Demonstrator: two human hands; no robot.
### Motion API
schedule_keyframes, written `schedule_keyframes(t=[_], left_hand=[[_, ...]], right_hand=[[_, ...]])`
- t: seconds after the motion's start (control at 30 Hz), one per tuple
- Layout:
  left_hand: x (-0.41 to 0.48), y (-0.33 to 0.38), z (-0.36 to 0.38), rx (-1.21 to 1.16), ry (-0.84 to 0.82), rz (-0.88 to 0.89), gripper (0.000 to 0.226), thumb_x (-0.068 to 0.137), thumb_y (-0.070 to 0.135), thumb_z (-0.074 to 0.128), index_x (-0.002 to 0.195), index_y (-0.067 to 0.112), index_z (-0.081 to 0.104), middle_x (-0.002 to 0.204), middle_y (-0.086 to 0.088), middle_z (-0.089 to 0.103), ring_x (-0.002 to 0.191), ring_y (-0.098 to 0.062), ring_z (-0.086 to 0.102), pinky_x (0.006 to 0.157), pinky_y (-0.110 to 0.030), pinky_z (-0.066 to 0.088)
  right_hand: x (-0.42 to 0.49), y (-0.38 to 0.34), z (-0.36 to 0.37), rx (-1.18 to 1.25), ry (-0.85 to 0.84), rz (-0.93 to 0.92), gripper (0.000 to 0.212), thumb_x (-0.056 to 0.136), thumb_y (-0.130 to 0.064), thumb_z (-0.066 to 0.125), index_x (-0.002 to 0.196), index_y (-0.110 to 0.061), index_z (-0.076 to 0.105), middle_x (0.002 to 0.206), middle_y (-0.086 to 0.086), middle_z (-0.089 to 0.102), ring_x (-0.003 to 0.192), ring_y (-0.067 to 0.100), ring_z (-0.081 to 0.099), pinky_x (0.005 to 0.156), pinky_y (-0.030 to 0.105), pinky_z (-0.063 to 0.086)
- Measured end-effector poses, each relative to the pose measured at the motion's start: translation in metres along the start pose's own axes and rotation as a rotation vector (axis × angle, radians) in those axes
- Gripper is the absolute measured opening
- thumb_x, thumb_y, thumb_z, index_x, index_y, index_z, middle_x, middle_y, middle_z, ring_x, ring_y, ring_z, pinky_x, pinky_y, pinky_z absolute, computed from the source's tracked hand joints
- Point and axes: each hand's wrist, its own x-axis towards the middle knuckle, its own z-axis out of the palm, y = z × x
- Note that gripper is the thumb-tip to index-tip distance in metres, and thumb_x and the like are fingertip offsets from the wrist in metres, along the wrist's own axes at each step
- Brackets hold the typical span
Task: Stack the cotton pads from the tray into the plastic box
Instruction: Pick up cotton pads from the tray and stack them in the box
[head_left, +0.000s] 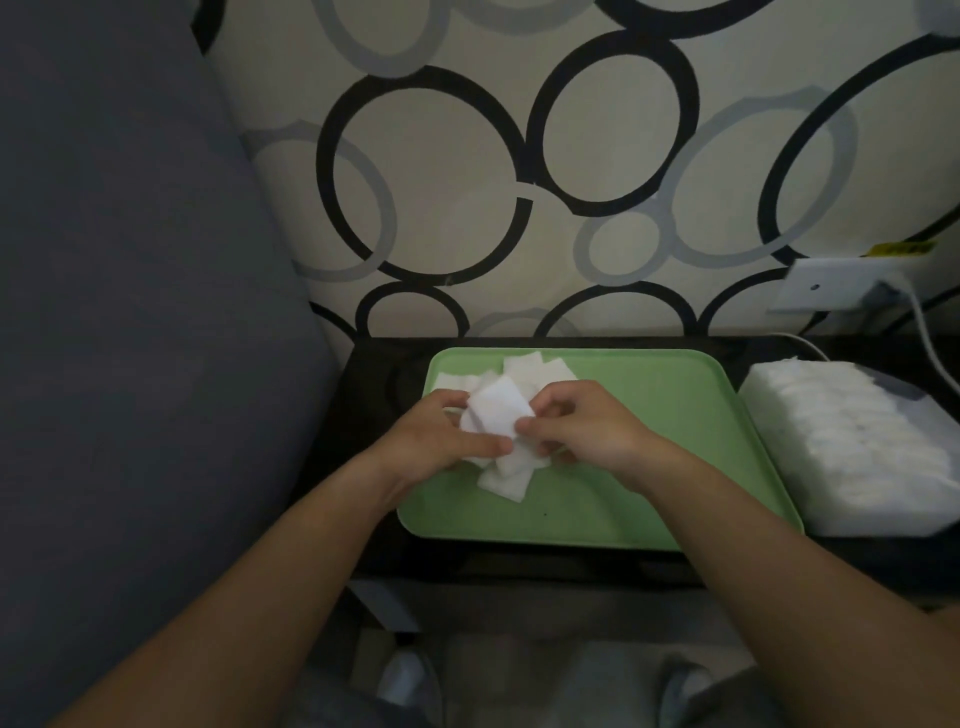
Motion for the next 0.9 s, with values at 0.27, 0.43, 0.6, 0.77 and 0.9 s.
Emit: schedule_keyframes(t=[0.27, 0.43, 0.6, 0.77, 0.9], left_hand=[[0.005, 0.0, 0.003, -0.17, 0.077, 0.04, 0.03, 0.087, 0.02, 0.076, 0.116, 0.017, 0.068, 0.107, -0.004, 0.075, 0.096, -0.021, 0.07, 0.067, -0.03, 0.054], [0.002, 0.003, 0.007, -0.179, 0.03, 0.096, 0.019, 0.088, 0.012, 0.074, 0.105, 0.018, 0.068, 0.097, -0.003, 0.076, 0.081, -0.013, 0.07, 0.055, -0.019, 0.049], [-0.002, 0.006, 0.007, -0.158, -0.045, 0.122, 0.019, 0.088, 0.009, 0.073, 0.102, 0.02, 0.067, 0.096, -0.003, 0.077, 0.085, -0.016, 0.073, 0.063, -0.024, 0.054], [-0.001, 0.003, 0.007, -0.157, -0.049, 0.101, 0.024, 0.087, 0.009, 0.074, 0.107, 0.019, 0.067, 0.105, -0.004, 0.076, 0.097, -0.021, 0.073, 0.076, -0.035, 0.058], [0.0, 0.003, 0.006, -0.195, -0.002, 0.068, 0.032, 0.087, 0.011, 0.075, 0.115, 0.021, 0.065, 0.113, -0.002, 0.074, 0.105, -0.023, 0.07, 0.09, -0.043, 0.059]], right_hand=[[-0.009, -0.005, -0.003, 0.052, -0.057, -0.006, 0.01, 0.085, -0.011, 0.075, 0.09, -0.008, 0.066, 0.08, 0.007, 0.068, 0.068, 0.015, 0.067, 0.059, 0.025, 0.051], [-0.008, -0.008, -0.005, 0.241, 0.015, 0.063, 0.03, 0.082, -0.018, 0.078, 0.107, -0.009, 0.063, 0.087, 0.006, 0.069, 0.071, 0.018, 0.069, 0.071, 0.038, 0.055], [-0.008, -0.007, -0.009, 0.286, -0.02, 0.063, 0.04, 0.085, -0.021, 0.076, 0.122, -0.024, 0.059, 0.1, 0.009, 0.07, 0.08, 0.019, 0.065, 0.07, 0.034, 0.055], [-0.005, -0.008, -0.007, 0.318, 0.044, 0.004, 0.016, 0.092, -0.012, 0.067, 0.108, -0.014, 0.065, 0.088, 0.008, 0.066, 0.067, 0.017, 0.061, 0.065, 0.034, 0.05], [-0.004, -0.009, -0.016, 0.32, 0.138, -0.046, 0.006, 0.092, -0.009, 0.065, 0.093, -0.015, 0.067, 0.087, 0.005, 0.068, 0.073, 0.017, 0.063, 0.064, 0.031, 0.051]])
